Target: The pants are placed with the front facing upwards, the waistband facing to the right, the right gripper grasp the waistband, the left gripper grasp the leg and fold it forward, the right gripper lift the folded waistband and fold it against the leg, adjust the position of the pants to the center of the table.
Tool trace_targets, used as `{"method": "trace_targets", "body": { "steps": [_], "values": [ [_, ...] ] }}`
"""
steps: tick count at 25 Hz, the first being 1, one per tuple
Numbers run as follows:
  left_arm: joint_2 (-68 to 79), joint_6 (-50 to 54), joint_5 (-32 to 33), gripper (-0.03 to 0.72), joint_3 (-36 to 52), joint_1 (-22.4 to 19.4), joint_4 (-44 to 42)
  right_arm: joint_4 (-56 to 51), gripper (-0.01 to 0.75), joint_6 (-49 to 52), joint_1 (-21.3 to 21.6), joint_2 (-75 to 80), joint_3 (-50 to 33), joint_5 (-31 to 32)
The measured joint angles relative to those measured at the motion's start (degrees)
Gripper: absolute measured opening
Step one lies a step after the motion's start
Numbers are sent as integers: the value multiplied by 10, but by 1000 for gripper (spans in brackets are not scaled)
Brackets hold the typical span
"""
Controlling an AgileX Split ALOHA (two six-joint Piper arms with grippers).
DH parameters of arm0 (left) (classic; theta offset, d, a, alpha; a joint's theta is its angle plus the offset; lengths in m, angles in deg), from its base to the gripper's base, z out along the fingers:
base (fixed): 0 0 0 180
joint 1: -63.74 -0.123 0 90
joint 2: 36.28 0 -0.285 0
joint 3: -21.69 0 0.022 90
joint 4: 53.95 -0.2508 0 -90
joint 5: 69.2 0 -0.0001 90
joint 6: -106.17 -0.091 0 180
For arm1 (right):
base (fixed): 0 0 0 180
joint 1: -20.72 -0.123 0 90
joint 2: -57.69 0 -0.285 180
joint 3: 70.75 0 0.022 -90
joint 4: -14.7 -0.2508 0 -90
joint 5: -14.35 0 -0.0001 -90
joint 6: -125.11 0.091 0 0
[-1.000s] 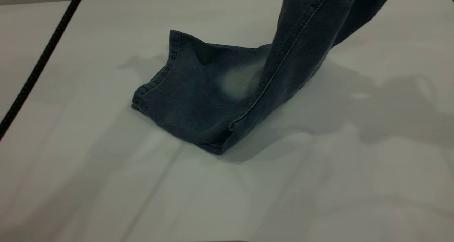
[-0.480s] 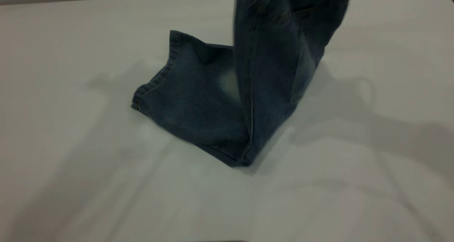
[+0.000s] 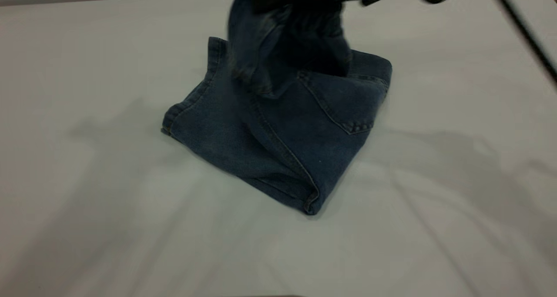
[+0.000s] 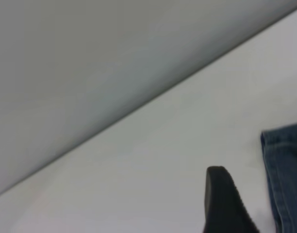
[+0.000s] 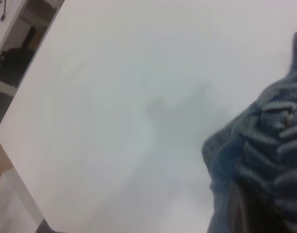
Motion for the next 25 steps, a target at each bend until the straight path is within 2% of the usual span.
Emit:
{"method": "trace_targets", "body": {
  "steps": [3, 6, 12, 15, 18, 22, 25],
  "values": [
    [0, 0, 9, 334, 0, 0, 6, -1, 97, 0, -5, 35, 32, -1],
    [0, 0, 13, 334, 0, 0, 7, -3, 187, 1, -11, 59, 43, -1],
    [0, 0, 15, 334, 0, 0, 9, -2, 559, -5, -53, 65, 57, -1],
    [0, 0, 15, 334, 0, 0, 10, 18, 651, 4, -71, 65, 83, 1],
    [0, 0, 16, 334, 0, 0, 10, 55, 648, 46, -76, 65, 106, 2],
    [0, 0, 17, 334, 0, 0, 11, 142, 572, 124, -77, 65, 110, 5],
    [0, 1, 18, 334, 0, 0, 11, 232, 528, 203, -78, 65, 110, 48]
  ]
}}
